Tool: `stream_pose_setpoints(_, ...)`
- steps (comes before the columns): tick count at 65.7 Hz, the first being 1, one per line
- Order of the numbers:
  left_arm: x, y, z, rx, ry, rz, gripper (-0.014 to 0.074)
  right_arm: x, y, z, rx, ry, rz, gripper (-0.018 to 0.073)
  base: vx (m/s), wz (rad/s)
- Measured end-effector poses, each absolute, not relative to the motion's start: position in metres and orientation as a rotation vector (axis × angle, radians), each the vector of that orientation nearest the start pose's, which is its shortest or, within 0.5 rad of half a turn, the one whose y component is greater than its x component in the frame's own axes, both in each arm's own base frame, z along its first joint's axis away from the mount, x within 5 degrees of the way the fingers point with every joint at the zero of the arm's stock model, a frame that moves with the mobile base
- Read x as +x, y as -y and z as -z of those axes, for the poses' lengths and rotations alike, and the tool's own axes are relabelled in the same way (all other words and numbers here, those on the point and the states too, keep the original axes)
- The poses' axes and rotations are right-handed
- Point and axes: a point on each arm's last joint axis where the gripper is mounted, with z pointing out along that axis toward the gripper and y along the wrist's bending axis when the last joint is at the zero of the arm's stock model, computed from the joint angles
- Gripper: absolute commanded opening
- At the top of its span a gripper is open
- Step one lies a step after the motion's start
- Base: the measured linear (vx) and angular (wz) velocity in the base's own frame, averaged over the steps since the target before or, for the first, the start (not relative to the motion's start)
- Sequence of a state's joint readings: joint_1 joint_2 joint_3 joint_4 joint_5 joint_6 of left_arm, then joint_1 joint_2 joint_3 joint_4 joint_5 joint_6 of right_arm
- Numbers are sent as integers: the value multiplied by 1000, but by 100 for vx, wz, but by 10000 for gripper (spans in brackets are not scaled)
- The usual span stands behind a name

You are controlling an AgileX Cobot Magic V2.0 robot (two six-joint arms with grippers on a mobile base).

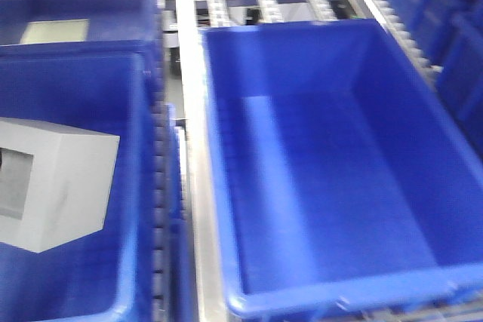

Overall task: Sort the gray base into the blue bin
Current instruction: 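Turn the base to face the rack of blue bins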

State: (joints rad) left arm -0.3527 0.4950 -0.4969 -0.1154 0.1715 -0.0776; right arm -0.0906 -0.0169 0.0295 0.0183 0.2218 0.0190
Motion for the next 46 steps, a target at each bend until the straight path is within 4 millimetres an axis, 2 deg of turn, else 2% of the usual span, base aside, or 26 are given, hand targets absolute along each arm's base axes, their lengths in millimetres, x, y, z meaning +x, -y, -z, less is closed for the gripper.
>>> stream_pose_setpoints(23,101,39,-328,150,-1663,429,-6,55,5,-185,106,-1702,37,-5,6,30)
stream_pose_setpoints(46,101,39,-328,150,-1663,429,-6,55,5,-187,105,-1689,37,-5,1,4)
